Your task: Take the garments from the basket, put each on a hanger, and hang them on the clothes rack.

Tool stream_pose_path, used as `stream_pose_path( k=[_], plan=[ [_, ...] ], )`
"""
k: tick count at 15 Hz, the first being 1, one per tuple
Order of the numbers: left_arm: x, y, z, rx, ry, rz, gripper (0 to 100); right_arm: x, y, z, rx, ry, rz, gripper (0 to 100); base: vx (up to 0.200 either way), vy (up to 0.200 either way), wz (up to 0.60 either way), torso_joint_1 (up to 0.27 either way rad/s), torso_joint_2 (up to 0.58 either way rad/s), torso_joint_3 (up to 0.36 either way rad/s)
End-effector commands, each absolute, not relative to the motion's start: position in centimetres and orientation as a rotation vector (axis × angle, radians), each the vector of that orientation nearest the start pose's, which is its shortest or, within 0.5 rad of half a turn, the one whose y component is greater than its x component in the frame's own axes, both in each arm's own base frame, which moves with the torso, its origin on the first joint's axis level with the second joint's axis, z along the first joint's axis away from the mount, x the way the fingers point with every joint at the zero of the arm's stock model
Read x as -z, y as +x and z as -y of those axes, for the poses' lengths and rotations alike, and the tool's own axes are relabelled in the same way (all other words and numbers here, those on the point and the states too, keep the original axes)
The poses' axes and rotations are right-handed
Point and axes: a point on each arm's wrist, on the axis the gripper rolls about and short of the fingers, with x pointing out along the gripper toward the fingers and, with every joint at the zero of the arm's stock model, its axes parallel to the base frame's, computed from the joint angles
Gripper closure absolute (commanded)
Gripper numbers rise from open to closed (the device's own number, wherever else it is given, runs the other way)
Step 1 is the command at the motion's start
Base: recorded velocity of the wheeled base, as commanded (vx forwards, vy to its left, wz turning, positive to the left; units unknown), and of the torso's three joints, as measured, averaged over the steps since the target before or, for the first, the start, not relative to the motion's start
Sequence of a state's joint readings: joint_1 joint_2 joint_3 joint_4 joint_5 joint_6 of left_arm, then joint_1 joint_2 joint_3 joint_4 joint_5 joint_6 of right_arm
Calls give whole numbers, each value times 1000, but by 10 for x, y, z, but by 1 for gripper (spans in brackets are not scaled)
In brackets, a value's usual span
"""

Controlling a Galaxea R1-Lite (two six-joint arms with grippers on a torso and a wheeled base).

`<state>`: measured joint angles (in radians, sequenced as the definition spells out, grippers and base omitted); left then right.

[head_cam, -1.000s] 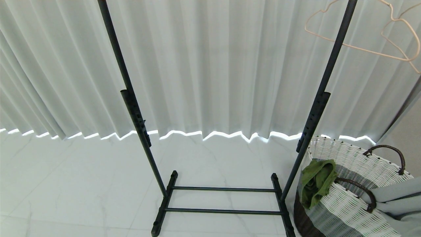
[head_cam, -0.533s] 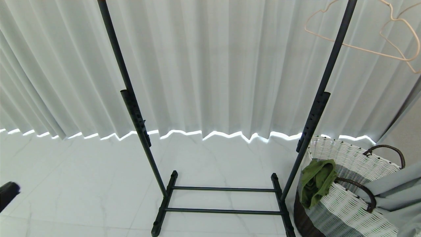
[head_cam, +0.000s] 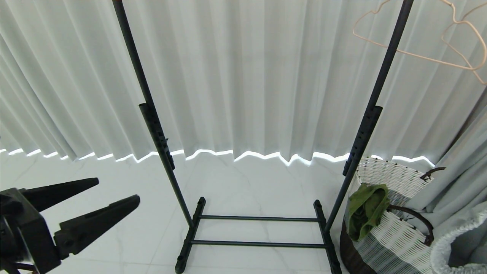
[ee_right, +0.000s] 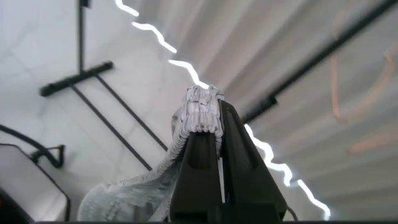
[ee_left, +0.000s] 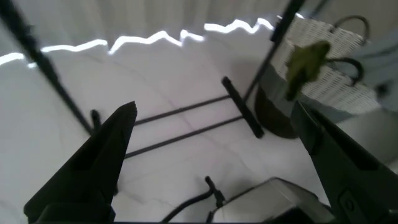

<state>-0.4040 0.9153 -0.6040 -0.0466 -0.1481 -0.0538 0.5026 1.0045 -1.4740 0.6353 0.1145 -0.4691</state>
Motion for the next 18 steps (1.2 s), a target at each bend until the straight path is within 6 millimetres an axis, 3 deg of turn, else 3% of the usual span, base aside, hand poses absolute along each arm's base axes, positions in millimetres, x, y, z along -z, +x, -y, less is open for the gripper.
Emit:
stream_pose_path(
  k=[1, 3, 4, 6, 9, 11, 16, 18],
  plan=[
    [-225, 111, 69, 660, 8, -349, 0, -380, 73, -50, -725, -491, -55, 100, 0, 0, 0, 0, 0, 0],
    [-227, 124, 94, 750, 12, -359, 0, -378, 79, -57, -747, -472, -81, 100, 0, 0, 0, 0, 0, 0],
    [-232, 135, 118, 821, -10, -357, 0, -378, 80, -61, -771, -443, -92, 100, 0, 0, 0, 0, 0, 0],
    [-234, 137, 168, 937, -26, -390, 0, -377, 79, -62, -778, -403, -108, 100, 0, 0, 0, 0, 0, 0],
    [-219, 131, 249, 947, -87, -500, 0, -374, 80, -62, -779, -389, -129, 100, 0, 0, 0, 0, 0, 0],
    [-198, 130, 289, 909, -89, -564, 0, -375, 81, -63, -779, -389, -127, 100, 0, 0, 0, 0, 0, 0],
    [-161, 137, 346, 912, -107, -600, 0, -374, 81, -67, -813, -383, -133, 100, 0, 0, 0, 0, 0, 0],
    [-157, 143, 363, 925, -137, -568, 0, -373, 81, -70, -832, -383, -135, 100, 0, 0, 0, 0, 0, 0]
  ],
)
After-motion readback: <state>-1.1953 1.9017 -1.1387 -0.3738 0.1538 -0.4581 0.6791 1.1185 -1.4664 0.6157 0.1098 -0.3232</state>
